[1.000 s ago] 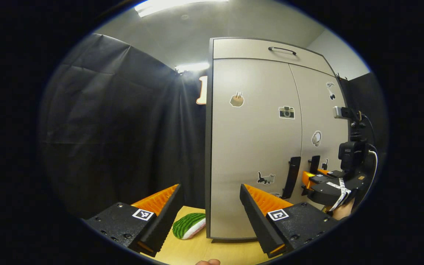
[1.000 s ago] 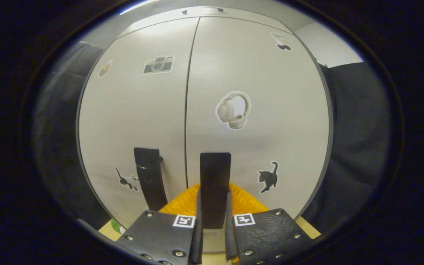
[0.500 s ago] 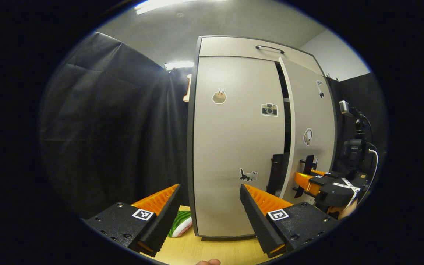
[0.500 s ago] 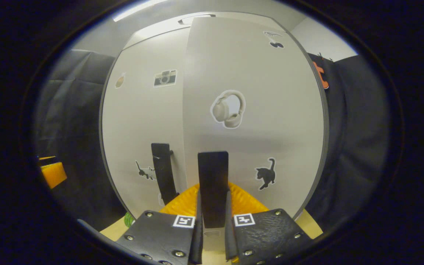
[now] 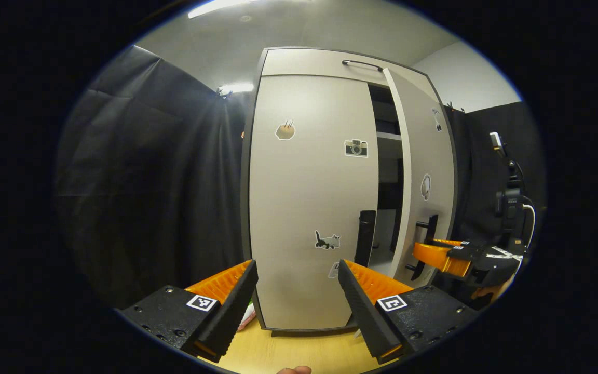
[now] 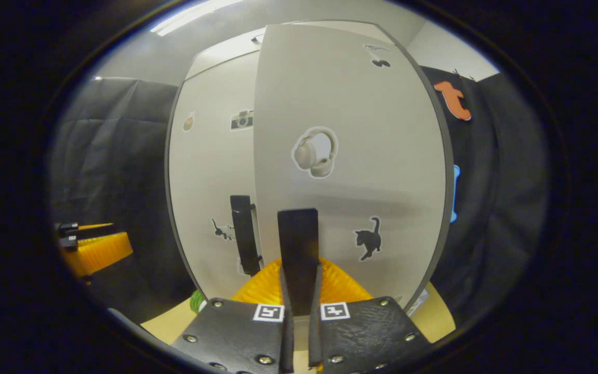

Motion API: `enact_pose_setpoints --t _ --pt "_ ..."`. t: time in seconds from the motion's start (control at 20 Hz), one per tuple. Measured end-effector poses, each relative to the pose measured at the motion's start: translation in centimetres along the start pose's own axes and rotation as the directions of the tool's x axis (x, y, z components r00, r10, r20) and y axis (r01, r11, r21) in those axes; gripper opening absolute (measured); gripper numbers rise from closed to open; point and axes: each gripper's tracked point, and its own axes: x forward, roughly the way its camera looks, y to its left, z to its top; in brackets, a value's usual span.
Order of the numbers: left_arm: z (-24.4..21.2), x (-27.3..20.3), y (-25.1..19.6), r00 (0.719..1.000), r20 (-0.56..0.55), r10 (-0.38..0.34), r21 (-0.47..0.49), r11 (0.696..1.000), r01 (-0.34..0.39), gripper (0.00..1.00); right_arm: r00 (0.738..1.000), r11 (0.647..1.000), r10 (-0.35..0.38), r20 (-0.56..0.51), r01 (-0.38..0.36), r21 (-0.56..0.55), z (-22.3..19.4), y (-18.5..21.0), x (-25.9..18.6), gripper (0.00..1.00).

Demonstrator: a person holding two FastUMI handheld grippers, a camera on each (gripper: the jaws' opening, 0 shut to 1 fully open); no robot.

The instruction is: Open the right door of the double-door shoe cabinet with the right hand, and open the left door with the left hand.

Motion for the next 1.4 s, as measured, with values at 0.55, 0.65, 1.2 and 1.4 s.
enact_pose_setpoints --t 0.55,0.65,1.2,1.4 --pt "-1.7 2.3 -2.4 0.997 -0.05 -0.059 0.012 0.998 0.059 0.96 0.997 0.997 0.081 -0.021 -0.081 -0.002 0.3 -0.9 -1.9 0.11" --pt "-1.8 2.8 -3.0 0.996 -0.053 -0.076 0.013 0.997 0.077 0.96 0.995 0.995 0.096 -0.026 -0.096 -0.003 0.4 -1.2 -2.2 0.11" --pt "-3.1 5.3 -6.6 0.982 -0.079 -0.174 0.022 0.984 0.176 0.96 0.996 0.997 0.075 -0.046 -0.076 -0.008 0.9 -4.3 -5.9 0.11" --pt "-3.4 5.6 -7.1 0.978 -0.088 -0.19 0.022 0.981 0.193 0.96 0.999 1.0 0.005 -0.04 -0.006 -0.023 0.9 -6.3 -7.8 0.15"
